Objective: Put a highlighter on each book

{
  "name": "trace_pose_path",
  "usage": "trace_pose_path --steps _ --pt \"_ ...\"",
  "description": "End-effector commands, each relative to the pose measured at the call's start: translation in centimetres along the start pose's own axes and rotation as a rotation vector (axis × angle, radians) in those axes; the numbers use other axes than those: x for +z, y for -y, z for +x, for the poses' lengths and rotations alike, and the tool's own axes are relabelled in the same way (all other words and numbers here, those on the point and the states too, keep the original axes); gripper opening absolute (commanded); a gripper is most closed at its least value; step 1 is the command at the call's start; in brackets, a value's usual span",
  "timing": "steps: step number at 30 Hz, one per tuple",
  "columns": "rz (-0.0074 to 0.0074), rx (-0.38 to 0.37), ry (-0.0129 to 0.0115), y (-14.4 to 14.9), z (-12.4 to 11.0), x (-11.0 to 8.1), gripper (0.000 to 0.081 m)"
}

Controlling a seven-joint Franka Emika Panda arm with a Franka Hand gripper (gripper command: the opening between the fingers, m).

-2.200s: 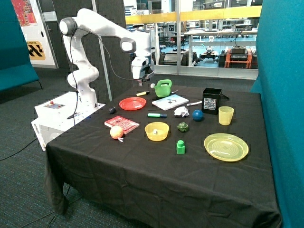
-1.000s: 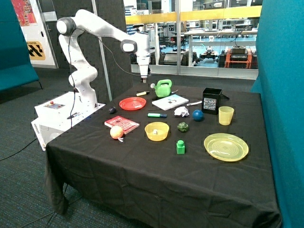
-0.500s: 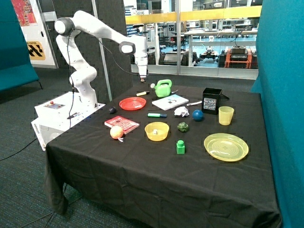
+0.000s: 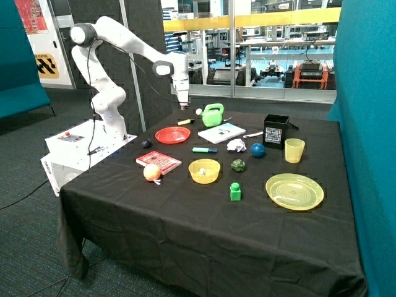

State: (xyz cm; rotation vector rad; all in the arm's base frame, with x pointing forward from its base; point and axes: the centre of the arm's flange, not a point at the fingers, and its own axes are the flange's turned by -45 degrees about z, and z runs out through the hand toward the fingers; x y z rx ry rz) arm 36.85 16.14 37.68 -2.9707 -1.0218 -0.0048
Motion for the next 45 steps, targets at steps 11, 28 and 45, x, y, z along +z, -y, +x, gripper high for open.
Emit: trace_pose_path --steps 11,28,45 --pt "0.0009 -0.015 0.0029 2.9 -0.1 4.5 0.0678" --pt "0.0010 -0.057 0.0029 5.1 1.3 4.9 0.0606" --pt "0.0011 -0.119 0.0029 8.7 1.1 6.3 0.0647"
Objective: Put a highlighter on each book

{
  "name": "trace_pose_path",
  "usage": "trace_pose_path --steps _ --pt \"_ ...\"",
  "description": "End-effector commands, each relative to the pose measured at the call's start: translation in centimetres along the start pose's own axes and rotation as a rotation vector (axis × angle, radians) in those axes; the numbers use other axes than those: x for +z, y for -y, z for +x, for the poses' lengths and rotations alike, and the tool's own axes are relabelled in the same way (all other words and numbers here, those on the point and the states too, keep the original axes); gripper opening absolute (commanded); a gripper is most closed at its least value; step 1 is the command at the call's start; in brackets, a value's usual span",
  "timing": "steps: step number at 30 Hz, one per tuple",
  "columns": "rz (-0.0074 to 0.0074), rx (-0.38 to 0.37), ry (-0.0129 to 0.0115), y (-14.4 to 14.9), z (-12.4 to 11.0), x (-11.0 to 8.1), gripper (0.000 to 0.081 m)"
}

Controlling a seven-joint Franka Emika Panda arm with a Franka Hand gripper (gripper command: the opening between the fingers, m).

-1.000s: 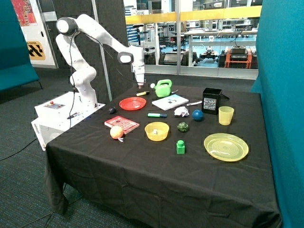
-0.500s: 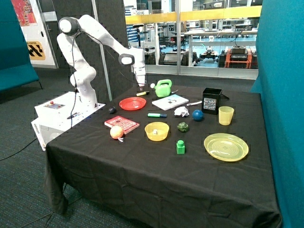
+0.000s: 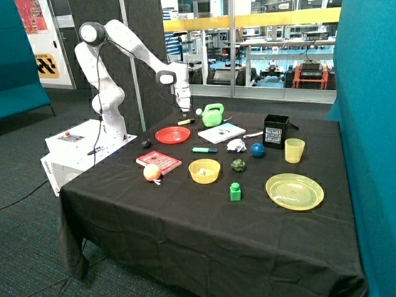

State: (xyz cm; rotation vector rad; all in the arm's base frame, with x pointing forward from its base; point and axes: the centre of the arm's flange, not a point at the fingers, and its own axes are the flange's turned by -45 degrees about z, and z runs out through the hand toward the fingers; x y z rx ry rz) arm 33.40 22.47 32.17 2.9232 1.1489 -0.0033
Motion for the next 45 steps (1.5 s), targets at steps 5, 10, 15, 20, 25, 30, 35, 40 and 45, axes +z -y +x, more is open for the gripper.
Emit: trace_pose_path --steps 5,10,15,20,25,30,35,40,45 --pt "-0.0002 -0.060 -0.0022 2.1 0.3 1.3 0.0640" --pt "-0.0002 -0.069 -0.0022 2.2 0.4 1.7 0.0630" --pt "-0.0002 -0.075 -0.0022 2.0 0.7 2.1 0.0639" --pt "-0.0002 -0.075 -0.0022 1.4 1.0 2.5 0.0640" --pt "-0.0002 -0.096 -0.0022 0.8 1.2 2.5 0.0640" --pt "-0.0002 -0.105 -0.0022 0.3 1.3 2.5 0.0631" --pt "-0.0002 -0.105 -0.0022 -0.2 1.5 2.6 0.0672" --pt "-0.0002 -0.100 -0.0022 -0.3 1.7 2.8 0.0694" --pt "-0.0002 -0.095 -0.0022 -0.3 1.9 3.1 0.0719"
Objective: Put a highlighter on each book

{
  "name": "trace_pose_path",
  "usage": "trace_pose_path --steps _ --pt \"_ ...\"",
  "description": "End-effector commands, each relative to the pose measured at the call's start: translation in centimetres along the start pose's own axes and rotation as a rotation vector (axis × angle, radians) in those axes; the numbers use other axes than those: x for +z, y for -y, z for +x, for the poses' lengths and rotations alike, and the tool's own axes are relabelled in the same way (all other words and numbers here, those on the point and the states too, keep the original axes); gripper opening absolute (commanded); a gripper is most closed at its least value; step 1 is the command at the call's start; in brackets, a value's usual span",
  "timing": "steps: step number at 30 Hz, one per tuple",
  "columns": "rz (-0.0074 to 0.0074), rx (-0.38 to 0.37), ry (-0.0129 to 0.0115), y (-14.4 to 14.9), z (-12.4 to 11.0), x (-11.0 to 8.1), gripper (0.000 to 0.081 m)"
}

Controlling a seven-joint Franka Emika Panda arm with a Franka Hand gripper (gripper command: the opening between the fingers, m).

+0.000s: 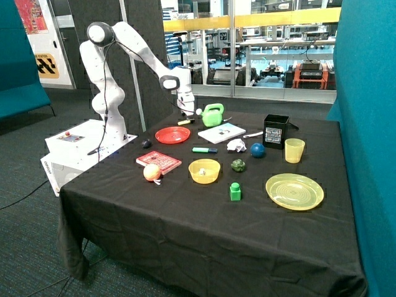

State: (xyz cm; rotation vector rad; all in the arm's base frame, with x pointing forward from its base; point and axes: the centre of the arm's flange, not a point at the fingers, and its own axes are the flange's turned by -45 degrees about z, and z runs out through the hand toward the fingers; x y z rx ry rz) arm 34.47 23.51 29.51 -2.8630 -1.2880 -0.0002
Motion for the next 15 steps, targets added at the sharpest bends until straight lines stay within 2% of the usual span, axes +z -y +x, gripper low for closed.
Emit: trace_pose_path --steps 1,2,3,4,10,12,15 --pt "-0.0020 0.000 0.0010 -0.3 0.4 0.4 0.0712" --pt "-0.0020 0.000 0.0010 -0.2 0.4 0.5 0.0705" --pt "-0.0020 -0.006 0.0010 0.0 0.3 0.5 0.0639" --pt "-0.0020 -0.008 0.0010 0.2 0.3 0.6 0.0622" --pt "-0.0020 -0.012 0.0010 0.7 0.1 1.1 0.0560" --pt "-0.0020 -0.009 0.0010 0.8 -0.1 1.3 0.0591" --pt "-0.0020 -0.005 0.0010 0.8 -0.3 1.8 0.0594"
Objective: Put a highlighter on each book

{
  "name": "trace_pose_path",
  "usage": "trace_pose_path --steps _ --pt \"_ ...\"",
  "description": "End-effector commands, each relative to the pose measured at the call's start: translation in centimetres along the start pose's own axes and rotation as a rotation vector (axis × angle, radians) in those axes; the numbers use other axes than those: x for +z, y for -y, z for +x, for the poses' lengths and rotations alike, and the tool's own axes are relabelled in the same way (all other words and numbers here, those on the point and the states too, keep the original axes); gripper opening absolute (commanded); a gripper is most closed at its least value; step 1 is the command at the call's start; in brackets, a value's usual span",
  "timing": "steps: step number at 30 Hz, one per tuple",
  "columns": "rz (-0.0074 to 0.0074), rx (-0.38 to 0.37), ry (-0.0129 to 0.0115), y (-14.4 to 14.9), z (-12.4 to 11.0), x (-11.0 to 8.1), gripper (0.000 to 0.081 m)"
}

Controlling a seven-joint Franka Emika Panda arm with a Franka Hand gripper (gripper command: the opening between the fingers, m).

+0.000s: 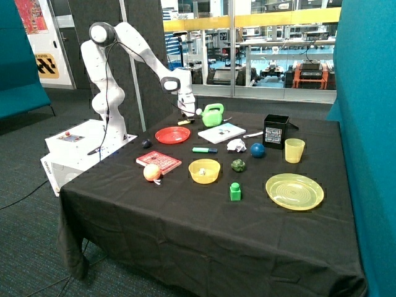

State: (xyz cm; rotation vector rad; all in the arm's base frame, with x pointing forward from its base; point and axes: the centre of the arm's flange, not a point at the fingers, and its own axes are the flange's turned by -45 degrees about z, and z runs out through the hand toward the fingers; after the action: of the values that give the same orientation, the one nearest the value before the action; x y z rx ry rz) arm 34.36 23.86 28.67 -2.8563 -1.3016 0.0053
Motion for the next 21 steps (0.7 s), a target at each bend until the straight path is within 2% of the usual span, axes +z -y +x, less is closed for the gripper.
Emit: trace_pose_path --steps 1,21 --pt "-0.0039 0.004 -0.0020 0.5 -0.5 1.0 0.0593" --pt "-0.0039 0.007 -0.0020 -0.7 0.1 2.1 0.0603"
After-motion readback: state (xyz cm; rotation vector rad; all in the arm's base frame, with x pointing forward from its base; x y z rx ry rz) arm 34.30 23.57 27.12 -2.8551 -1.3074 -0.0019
